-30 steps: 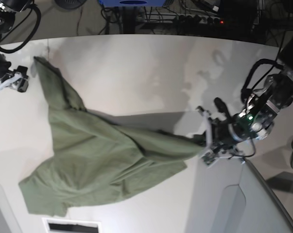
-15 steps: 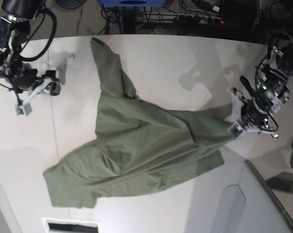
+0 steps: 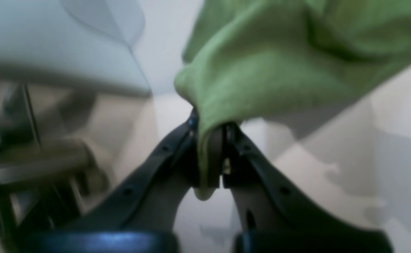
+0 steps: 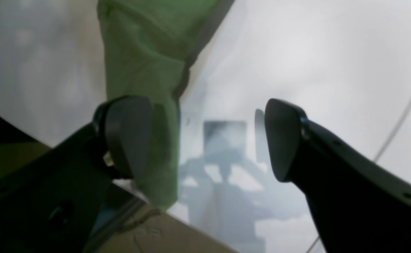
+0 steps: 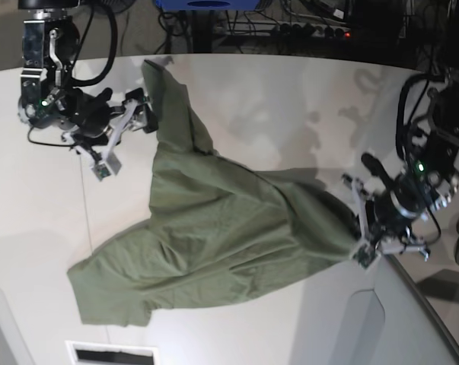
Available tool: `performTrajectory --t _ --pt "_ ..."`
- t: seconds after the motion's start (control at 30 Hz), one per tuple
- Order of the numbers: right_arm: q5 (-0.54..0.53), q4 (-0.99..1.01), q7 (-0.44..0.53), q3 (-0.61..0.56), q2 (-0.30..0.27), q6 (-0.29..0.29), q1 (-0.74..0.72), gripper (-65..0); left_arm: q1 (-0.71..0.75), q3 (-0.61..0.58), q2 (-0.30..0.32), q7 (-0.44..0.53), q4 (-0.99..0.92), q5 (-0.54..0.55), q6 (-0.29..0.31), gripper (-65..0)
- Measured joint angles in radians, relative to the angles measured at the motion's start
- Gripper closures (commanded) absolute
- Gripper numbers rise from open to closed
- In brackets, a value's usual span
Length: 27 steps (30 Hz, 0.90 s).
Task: Layout the t-shirt on the table in an organized manner, then fold the t-shirt properly
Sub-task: 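Pull the held fabric away from the right gripper to spread the shirt, then lift the shirt with both grippers and swing it flat across the table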
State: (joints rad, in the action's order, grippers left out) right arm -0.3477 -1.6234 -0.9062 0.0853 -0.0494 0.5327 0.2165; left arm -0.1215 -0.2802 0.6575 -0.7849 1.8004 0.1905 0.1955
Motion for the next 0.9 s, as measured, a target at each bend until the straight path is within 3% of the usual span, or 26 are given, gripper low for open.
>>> performTrajectory --t 0.1,0.3,0.4,0.47,0.6,0.8,0.9 --pt "0.0 -0.017 -0.008 -0.034 -0.001 0.0 0.018 -47.9 -0.048 0.002 -0.039 -0.048 0.028 0.036 0.025 0.0" --pt "0.0 -0.056 -0.003 -0.088 -0.004 0.0 0.045 -47.6 -0.171 -0.006 -0.172 -0.155 0.068 0.055 0.026 0.0" --pt "-0.001 -0.06 -0.008 -0.089 -0.001 0.0 0.047 -47.4 -0.234 -0.007 -0.209 -0.181 0.076 0.052 0.022 0.0" --pt "0.0 -0.057 -0.006 -0.089 -0.001 -0.001 0.045 -47.4 -0.256 -0.008 -0.218 -0.184 0.076 0.055 0.022 0.0" --pt "-0.002 0.004 0.005 -0.089 0.0 -0.068 0.048 -47.4 -0.25 -0.008 -0.211 -0.185 0.076 0.05 0.023 0.0" --pt "0.001 0.106 0.066 -0.089 0.0 -0.079 0.049 -47.4 -0.209 0.0 -0.205 -0.182 0.076 0.05 0.023 0.0" --pt "-0.021 0.145 0.095 -0.089 0.0 -0.069 0.044 -45.3 -0.204 -0.002 -0.164 -0.175 0.076 0.049 0.026 0.0"
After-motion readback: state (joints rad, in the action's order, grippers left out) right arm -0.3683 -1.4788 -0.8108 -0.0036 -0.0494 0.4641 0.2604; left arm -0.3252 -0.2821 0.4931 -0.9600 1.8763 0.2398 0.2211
